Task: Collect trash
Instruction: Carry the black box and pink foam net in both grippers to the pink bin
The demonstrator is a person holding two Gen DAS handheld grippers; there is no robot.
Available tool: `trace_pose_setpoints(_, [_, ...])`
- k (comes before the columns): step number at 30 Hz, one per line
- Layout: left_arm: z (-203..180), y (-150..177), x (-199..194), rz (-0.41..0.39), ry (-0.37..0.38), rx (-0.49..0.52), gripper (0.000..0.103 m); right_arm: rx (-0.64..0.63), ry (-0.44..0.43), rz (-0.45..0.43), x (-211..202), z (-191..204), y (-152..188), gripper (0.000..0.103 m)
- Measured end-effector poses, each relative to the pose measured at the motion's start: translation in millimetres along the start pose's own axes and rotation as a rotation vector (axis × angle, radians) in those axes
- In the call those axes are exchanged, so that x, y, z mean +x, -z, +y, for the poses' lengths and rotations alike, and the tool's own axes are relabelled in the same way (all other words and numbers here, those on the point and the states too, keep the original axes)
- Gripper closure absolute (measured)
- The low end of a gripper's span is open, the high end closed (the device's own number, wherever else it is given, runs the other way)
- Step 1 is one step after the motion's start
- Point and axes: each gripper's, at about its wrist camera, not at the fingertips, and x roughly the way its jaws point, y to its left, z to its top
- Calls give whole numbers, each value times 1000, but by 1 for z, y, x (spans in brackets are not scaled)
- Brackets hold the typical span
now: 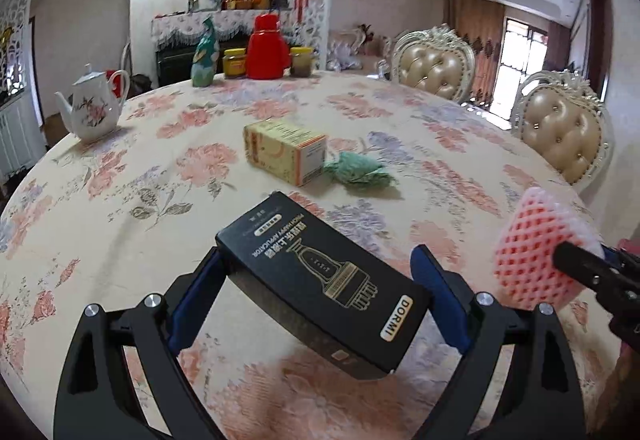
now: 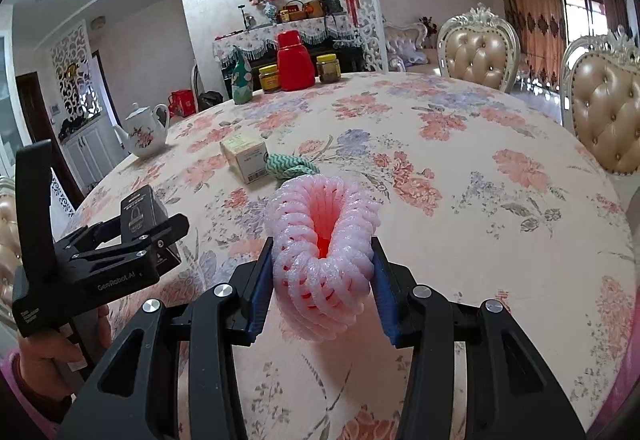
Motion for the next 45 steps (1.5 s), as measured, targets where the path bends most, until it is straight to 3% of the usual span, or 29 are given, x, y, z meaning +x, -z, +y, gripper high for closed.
trace_pose_setpoints(20, [-78, 3, -53, -147, 160, 123, 13, 42, 91, -92, -62, -41, 15, 59])
trace_pose_setpoints(32, [-147, 9, -71, -191, 343, 226, 13, 88, 205, -143, -114, -86, 30, 58])
trace_pose_setpoints(45, [-252, 13, -76, -192, 586, 336, 13, 203, 408, -199, -185, -167, 52, 58])
